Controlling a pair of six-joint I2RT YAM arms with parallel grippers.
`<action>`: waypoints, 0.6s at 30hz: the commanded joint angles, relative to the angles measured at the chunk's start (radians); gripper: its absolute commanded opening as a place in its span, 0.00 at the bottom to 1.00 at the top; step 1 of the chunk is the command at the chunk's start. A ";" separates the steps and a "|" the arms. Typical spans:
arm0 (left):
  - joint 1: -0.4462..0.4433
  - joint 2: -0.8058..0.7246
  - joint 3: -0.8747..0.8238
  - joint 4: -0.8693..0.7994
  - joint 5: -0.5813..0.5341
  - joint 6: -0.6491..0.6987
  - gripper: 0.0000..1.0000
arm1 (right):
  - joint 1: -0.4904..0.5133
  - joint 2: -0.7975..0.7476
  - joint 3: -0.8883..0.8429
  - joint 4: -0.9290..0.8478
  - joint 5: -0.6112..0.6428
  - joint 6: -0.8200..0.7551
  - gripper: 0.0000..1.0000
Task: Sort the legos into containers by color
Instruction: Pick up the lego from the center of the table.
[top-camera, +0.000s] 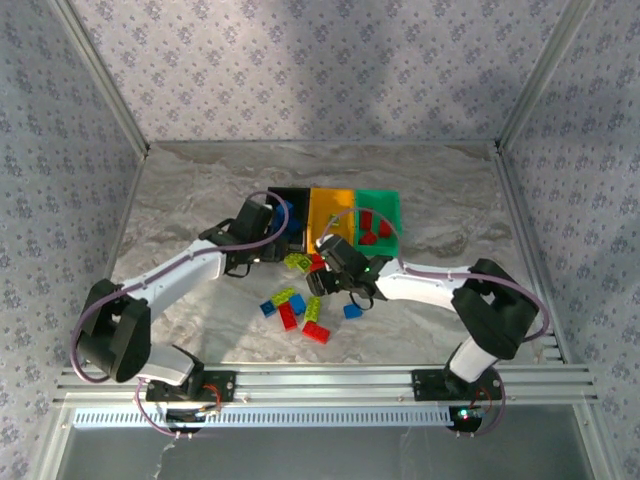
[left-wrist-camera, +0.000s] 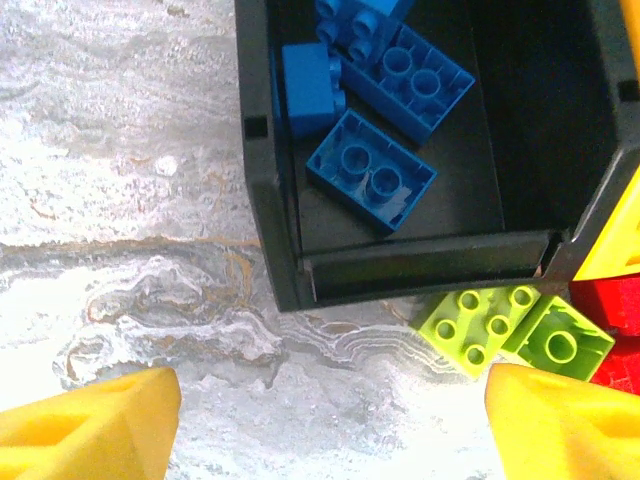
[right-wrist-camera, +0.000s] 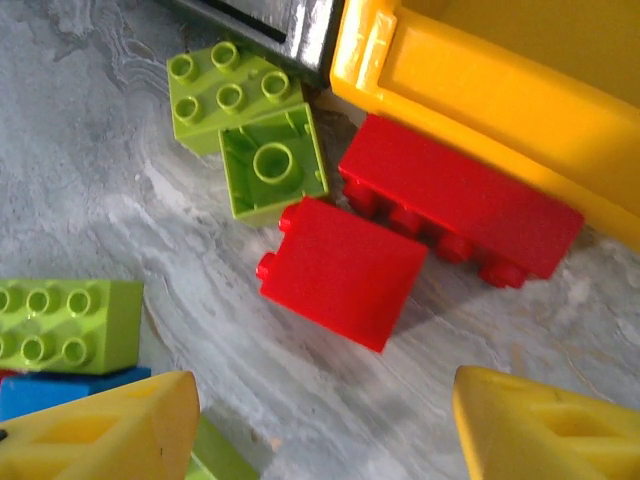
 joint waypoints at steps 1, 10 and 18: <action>-0.014 -0.051 -0.048 0.096 -0.003 -0.024 0.79 | -0.011 0.052 0.050 -0.006 -0.013 0.026 0.70; -0.027 -0.145 -0.124 0.102 -0.061 0.001 0.79 | -0.007 0.191 0.190 -0.080 0.061 0.038 0.70; -0.025 -0.188 -0.160 0.098 -0.082 0.022 0.79 | -0.003 0.201 0.194 -0.111 0.105 0.029 0.46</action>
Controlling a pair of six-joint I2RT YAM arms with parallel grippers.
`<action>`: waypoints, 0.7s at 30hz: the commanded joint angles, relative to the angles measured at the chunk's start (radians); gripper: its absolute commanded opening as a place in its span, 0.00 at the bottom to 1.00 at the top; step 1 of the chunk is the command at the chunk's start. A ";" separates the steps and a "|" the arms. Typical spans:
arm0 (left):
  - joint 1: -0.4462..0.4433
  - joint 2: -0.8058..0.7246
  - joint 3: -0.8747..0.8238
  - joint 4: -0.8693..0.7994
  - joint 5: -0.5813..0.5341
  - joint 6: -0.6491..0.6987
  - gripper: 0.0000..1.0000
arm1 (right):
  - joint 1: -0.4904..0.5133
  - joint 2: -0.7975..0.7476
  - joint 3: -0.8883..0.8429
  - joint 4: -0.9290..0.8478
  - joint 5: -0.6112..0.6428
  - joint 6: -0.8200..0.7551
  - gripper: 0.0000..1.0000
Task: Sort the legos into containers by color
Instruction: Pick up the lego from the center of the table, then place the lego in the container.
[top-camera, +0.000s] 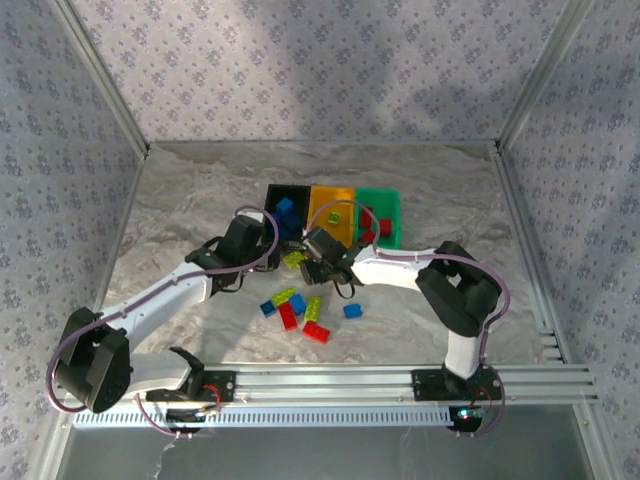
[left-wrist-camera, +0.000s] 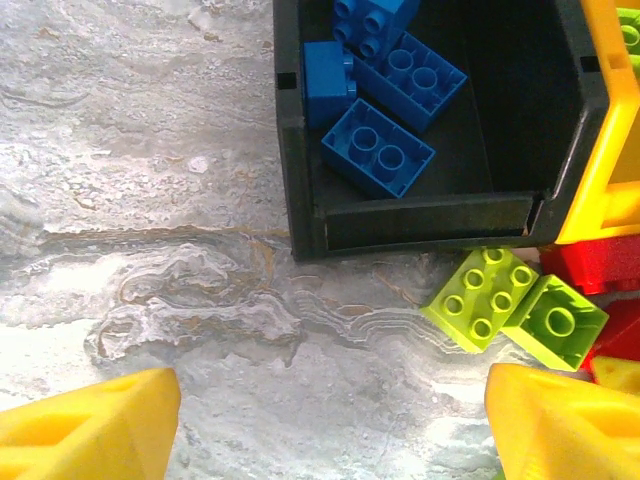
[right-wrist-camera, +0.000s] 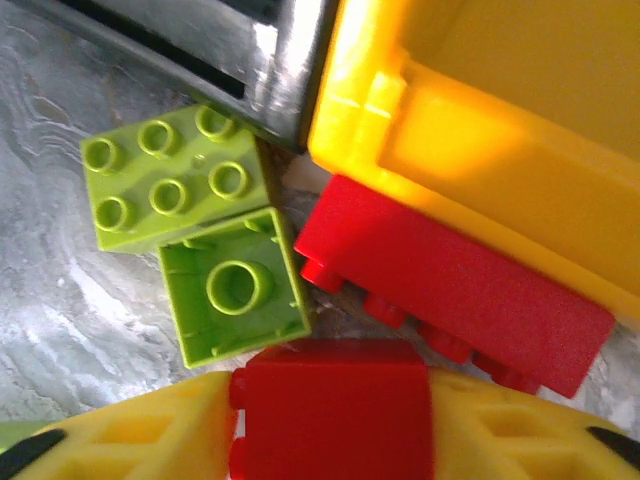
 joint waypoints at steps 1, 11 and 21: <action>-0.004 -0.020 -0.015 0.012 -0.027 0.017 0.79 | 0.002 -0.010 -0.001 -0.044 0.040 0.003 0.44; -0.005 -0.029 -0.034 0.035 0.003 0.000 0.79 | -0.031 -0.273 -0.063 -0.102 0.100 -0.021 0.44; -0.024 -0.014 -0.056 0.069 0.051 -0.036 0.79 | -0.327 -0.424 -0.098 -0.090 0.009 -0.055 0.47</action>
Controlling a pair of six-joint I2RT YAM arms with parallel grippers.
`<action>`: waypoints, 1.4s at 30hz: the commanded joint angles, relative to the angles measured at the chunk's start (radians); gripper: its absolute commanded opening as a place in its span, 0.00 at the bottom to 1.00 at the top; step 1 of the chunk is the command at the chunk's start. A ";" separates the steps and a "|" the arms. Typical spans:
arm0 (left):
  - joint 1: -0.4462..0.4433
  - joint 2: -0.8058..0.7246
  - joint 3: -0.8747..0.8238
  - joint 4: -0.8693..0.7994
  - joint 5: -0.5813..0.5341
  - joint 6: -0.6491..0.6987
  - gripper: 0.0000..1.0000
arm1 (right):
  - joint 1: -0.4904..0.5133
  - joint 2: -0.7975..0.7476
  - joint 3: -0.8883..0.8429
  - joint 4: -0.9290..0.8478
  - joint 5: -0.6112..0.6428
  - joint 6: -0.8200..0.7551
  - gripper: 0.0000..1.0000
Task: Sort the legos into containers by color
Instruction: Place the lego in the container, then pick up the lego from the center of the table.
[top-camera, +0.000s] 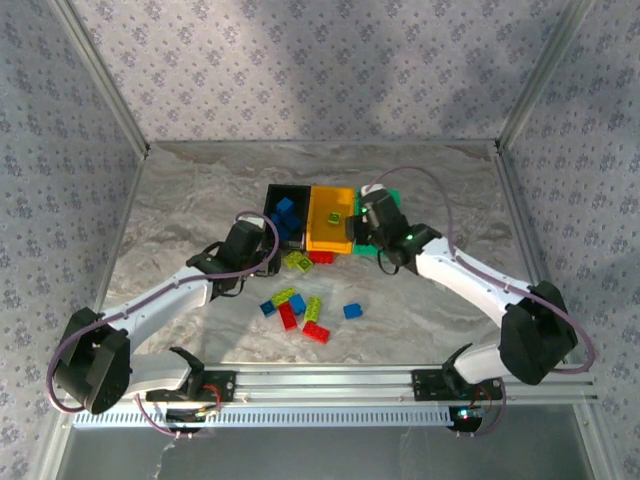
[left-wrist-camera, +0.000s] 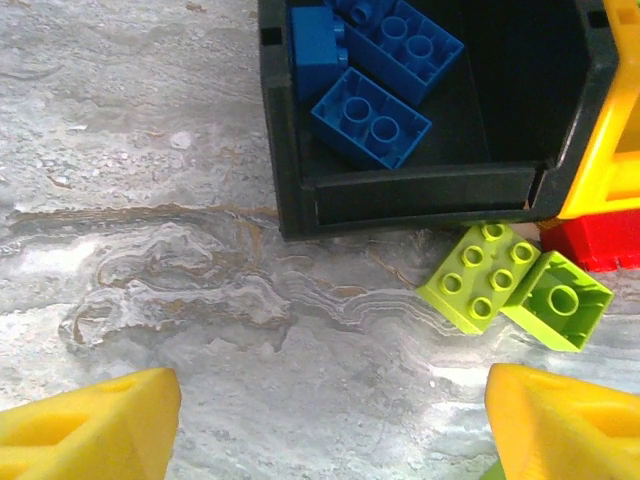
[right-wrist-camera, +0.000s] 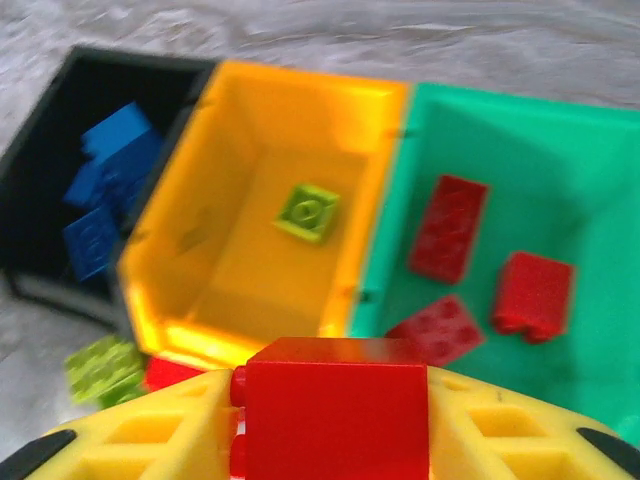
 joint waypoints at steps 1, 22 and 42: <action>-0.019 -0.012 -0.008 0.026 0.025 -0.024 0.79 | -0.065 0.014 -0.024 -0.002 -0.047 -0.019 0.47; -0.050 -0.072 -0.037 -0.011 0.008 -0.043 0.79 | -0.106 0.068 0.005 0.001 -0.130 -0.052 0.64; -0.049 -0.011 -0.010 -0.009 -0.035 -0.067 0.79 | 0.265 0.381 0.073 0.084 -0.288 0.034 0.64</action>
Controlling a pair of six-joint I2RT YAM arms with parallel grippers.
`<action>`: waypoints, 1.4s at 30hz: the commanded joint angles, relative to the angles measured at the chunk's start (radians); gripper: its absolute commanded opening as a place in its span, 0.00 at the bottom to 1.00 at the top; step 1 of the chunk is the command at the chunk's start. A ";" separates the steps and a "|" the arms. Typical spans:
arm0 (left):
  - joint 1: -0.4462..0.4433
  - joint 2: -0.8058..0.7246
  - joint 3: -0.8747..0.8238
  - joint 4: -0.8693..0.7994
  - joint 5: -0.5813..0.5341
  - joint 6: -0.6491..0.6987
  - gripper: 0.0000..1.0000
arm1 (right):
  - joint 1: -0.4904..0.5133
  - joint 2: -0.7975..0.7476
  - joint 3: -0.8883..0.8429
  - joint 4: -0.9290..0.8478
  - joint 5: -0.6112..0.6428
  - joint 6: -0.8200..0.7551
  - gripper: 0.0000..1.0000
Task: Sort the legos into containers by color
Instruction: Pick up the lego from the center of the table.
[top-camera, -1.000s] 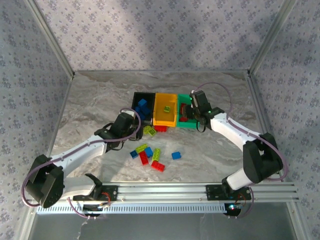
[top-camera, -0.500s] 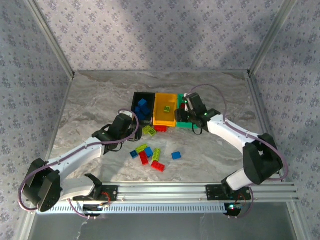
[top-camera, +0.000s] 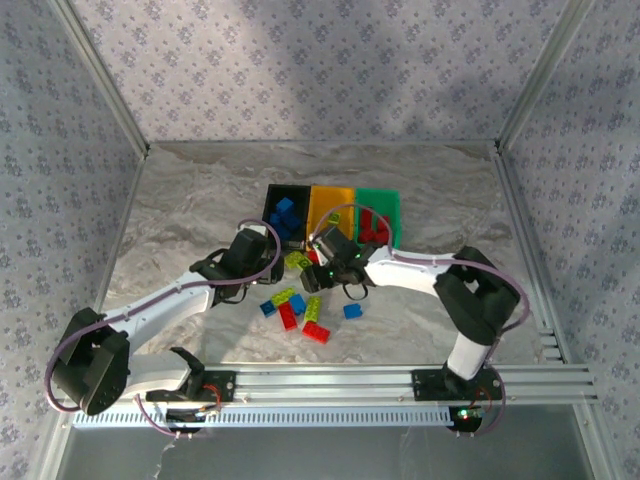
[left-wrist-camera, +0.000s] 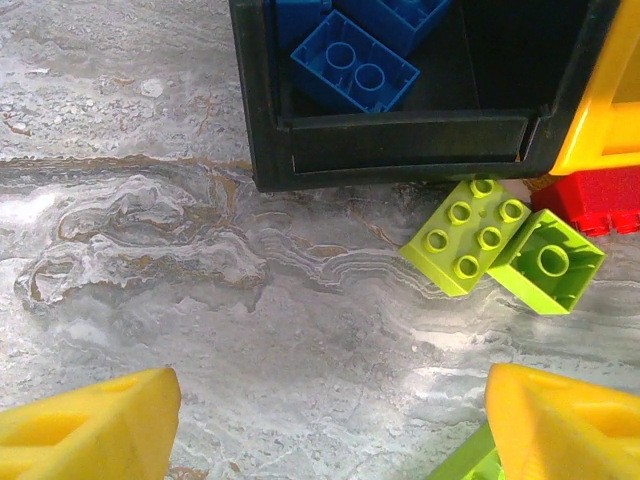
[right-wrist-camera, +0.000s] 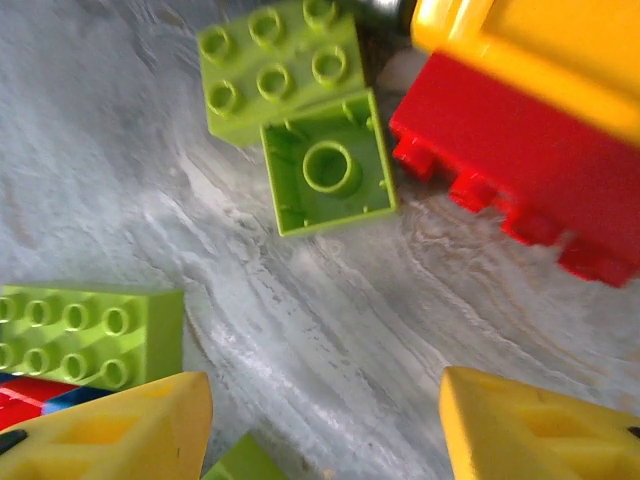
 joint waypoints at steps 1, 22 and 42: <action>-0.007 -0.004 0.027 -0.011 -0.025 -0.001 0.79 | 0.015 0.045 0.076 0.024 0.008 0.017 0.64; -0.006 -0.011 0.010 -0.016 -0.036 0.005 0.79 | -0.012 0.185 0.201 0.027 0.174 -0.059 0.66; -0.005 -0.031 -0.001 -0.025 -0.048 -0.001 0.80 | 0.048 0.199 0.204 -0.009 0.233 -0.078 0.40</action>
